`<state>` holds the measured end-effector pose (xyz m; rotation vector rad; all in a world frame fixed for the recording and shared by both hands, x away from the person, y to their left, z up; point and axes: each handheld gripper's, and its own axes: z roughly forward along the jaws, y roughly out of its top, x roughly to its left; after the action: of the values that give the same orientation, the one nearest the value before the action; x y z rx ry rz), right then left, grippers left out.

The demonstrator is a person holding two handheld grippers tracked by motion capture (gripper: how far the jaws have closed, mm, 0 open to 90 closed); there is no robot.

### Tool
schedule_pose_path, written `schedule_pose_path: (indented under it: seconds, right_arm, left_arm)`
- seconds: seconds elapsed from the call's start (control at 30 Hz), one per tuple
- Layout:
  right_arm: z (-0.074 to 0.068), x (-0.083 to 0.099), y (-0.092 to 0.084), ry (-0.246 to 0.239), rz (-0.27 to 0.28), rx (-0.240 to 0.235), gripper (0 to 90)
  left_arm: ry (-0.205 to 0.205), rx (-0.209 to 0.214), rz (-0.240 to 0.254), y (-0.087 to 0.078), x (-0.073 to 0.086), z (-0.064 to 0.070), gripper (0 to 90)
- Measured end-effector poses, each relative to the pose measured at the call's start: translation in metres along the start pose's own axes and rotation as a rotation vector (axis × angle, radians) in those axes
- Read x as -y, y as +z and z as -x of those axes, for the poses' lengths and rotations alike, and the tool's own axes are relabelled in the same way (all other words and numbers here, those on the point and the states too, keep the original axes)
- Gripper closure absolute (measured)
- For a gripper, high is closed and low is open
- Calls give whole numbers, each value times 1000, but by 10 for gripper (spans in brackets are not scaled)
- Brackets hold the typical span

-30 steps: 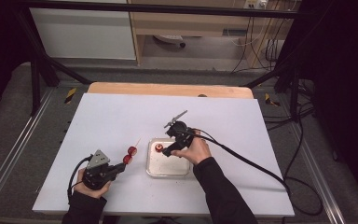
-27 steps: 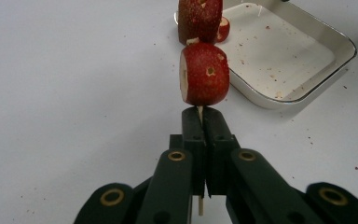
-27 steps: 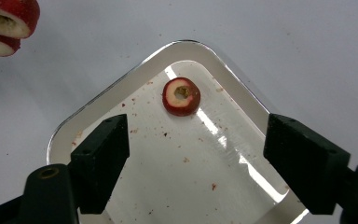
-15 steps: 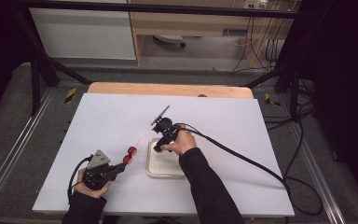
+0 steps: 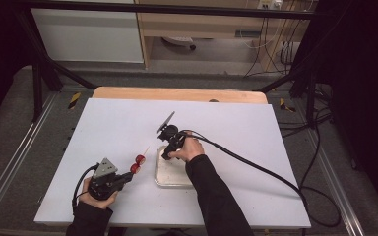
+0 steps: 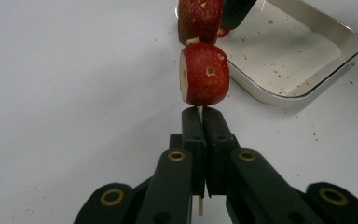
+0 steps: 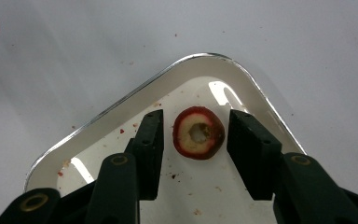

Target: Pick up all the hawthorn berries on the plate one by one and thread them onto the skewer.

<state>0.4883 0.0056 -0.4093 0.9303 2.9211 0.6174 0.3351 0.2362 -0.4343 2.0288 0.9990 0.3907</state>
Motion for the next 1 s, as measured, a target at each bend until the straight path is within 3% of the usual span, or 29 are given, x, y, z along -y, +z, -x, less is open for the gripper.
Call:
schedule_pose_path:
  seconds: [0.5,1.0]
  right_arm:
    - [1,0,4,-10,-23,2,627]
    - [-10,12,-30,54,55,-22,631]
  left_arm:
    - [2,-2,-3,0,0,1,885]
    - [15,-4,15,-1,-1,7,885]
